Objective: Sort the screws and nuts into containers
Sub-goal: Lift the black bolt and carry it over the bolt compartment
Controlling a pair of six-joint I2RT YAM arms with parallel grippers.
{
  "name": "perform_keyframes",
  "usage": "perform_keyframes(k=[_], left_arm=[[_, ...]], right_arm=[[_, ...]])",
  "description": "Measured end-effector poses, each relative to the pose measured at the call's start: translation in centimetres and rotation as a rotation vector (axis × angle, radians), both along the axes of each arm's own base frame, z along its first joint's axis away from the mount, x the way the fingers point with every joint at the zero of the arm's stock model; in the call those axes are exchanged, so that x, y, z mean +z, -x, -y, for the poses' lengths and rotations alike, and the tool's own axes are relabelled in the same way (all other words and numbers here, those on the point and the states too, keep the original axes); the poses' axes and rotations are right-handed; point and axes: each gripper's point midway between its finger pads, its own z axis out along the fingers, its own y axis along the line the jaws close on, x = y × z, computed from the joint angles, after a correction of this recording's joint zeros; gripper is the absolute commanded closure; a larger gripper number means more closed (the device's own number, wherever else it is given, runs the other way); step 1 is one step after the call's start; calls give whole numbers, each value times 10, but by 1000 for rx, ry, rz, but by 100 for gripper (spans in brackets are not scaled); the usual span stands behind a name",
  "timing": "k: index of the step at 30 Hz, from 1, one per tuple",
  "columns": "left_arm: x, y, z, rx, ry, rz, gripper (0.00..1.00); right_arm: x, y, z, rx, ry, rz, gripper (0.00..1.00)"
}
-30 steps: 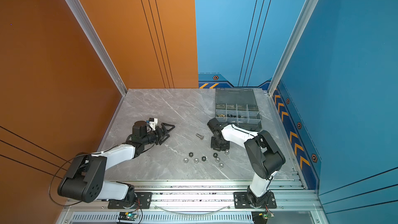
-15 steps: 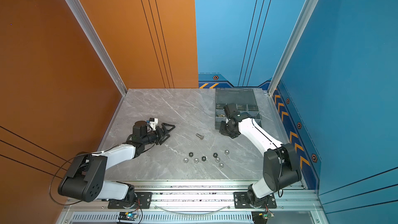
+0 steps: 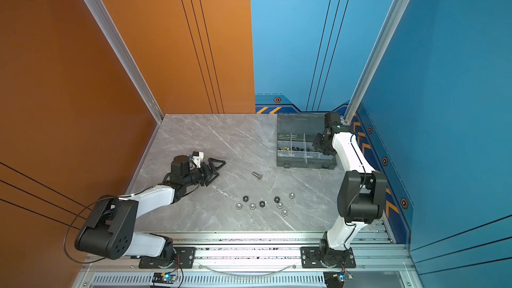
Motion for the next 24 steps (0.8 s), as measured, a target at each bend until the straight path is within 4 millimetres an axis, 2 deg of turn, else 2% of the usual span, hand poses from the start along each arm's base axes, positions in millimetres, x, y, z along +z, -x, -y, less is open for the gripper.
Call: perform_keyframes(k=[3, 6, 10, 17, 21, 24], left_arm=[[1, -1, 0, 1, 3, 4, 2], [2, -1, 0, 1, 4, 6, 2], [2, -1, 0, 4, 8, 2, 2], [2, -1, 0, 4, 8, 2, 2], [2, -1, 0, 4, 8, 3, 2], [2, -1, 0, 4, 8, 3, 2]], right_arm=[[-18, -8, 19, -35, 1, -40, 93], [-31, -12, 28, -47, -3, -68, 93], [-38, -13, 19, -16, -19, -82, 92], [-28, -23, -4, 51, -18, -53, 92], [-26, -34, -10, 66, -16, -37, 92], [-33, -41, -10, 69, -17, -45, 91]])
